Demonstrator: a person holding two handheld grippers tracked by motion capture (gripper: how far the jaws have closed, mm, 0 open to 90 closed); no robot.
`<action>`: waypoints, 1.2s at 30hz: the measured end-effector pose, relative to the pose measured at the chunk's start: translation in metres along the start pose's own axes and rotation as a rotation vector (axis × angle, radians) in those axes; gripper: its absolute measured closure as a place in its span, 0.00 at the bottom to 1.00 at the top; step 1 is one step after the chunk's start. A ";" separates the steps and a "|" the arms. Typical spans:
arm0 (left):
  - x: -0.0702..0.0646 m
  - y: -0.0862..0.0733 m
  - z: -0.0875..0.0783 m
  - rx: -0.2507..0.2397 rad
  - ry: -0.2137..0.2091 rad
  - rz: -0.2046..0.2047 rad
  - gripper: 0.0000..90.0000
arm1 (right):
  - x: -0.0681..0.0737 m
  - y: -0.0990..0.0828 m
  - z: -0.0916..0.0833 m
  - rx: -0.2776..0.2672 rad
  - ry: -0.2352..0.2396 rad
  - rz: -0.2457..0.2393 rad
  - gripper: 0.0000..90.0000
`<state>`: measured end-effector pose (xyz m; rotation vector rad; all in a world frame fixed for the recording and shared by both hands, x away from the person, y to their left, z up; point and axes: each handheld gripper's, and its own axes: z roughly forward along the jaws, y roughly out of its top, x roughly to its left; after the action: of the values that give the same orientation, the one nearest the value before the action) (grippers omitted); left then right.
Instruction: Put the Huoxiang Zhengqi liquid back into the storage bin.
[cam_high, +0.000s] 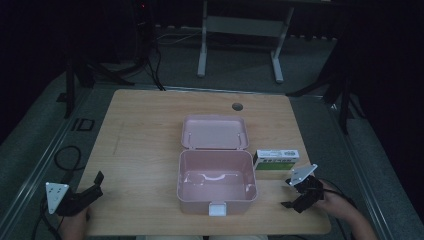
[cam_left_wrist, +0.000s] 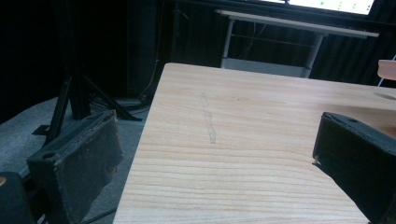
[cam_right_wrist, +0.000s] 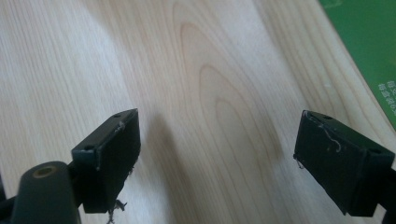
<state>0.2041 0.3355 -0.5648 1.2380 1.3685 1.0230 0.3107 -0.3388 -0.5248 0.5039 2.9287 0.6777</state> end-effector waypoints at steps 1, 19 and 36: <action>0.000 0.000 0.000 0.001 0.000 0.001 0.01 | 0.001 0.003 -0.001 0.029 -0.003 -0.016 0.15; 0.000 0.000 0.000 0.003 -0.011 -0.002 0.01 | 0.011 0.059 0.004 0.377 0.074 -0.158 0.15; 0.000 0.000 0.000 0.008 -0.020 -0.006 0.01 | 0.022 0.086 -0.004 0.449 0.105 -0.261 0.14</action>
<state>0.2043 0.3359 -0.5647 1.2467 1.3611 0.9992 0.3147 -0.2604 -0.4835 0.1096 3.1651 0.0126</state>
